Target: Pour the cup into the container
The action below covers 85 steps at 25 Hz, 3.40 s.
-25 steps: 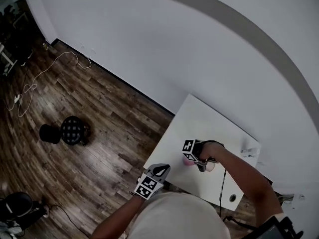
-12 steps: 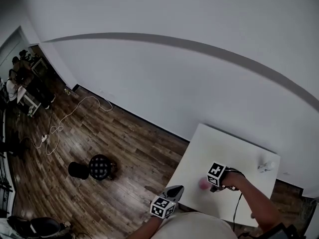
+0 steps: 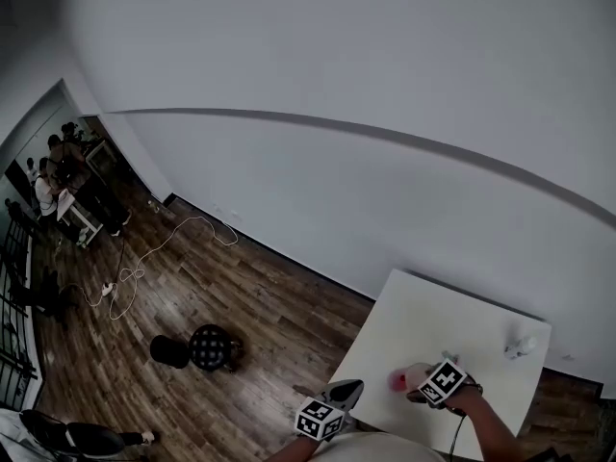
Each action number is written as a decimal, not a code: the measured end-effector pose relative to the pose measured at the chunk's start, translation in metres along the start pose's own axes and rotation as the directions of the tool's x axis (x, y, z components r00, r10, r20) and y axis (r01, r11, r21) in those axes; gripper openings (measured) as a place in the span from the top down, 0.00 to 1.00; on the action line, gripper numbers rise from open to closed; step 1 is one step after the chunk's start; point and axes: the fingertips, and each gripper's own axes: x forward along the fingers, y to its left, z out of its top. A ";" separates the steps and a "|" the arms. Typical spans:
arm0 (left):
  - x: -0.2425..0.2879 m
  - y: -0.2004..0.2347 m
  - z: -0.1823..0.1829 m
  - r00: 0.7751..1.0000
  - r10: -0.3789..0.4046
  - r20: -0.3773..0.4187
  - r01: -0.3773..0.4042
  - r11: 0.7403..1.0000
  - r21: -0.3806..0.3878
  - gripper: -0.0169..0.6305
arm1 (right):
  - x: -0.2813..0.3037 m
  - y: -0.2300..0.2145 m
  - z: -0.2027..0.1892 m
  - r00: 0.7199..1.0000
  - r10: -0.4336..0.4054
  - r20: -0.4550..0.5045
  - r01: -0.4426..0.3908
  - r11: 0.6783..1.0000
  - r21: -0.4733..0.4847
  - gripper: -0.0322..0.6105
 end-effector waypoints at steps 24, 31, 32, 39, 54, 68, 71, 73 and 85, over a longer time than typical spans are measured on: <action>0.012 -0.060 0.020 1.000 0.014 0.028 -0.017 0.994 0.112 0.96 | -0.065 0.012 -0.012 0.874 -0.088 0.478 0.080 0.996 0.037 0.39; 0.014 -0.079 0.016 1.000 -0.006 0.015 0.004 0.991 0.137 0.96 | -0.075 0.014 -0.026 0.845 -0.111 0.524 0.094 0.994 0.059 0.39; 0.014 -0.082 0.016 1.000 -0.009 0.014 0.007 0.990 0.139 0.96 | -0.077 0.016 -0.028 0.841 -0.114 0.529 0.096 0.994 0.060 0.39; 0.016 -0.095 0.011 1.000 -0.011 0.018 0.009 0.990 0.138 0.96 | -0.088 0.014 -0.045 0.810 -0.141 0.570 0.119 0.990 0.075 0.39; 0.028 -0.113 0.003 0.996 0.032 0.077 -0.038 0.996 0.077 0.96 | -0.105 -0.007 -0.082 0.768 -0.224 0.600 0.199 0.974 0.109 0.39; 0.046 -0.132 0.011 0.997 0.012 0.076 -0.017 0.998 0.064 0.96 | -0.115 -0.008 -0.109 0.745 -0.262 0.613 0.225 0.964 0.140 0.39; 0.050 -0.136 0.010 0.997 0.009 0.080 -0.015 0.998 0.067 0.96 | -0.116 -0.010 -0.117 0.742 -0.275 0.611 0.239 0.961 0.142 0.39; 0.053 -0.139 0.007 0.997 0.008 0.080 -0.013 0.998 0.064 0.96 | -0.116 -0.011 -0.123 0.743 -0.280 0.608 0.243 0.959 0.145 0.39; 0.067 -0.160 -0.007 0.998 -0.023 0.063 0.019 0.998 0.054 0.96 | -0.106 -0.011 -0.145 0.756 -0.277 0.592 0.234 0.960 0.151 0.39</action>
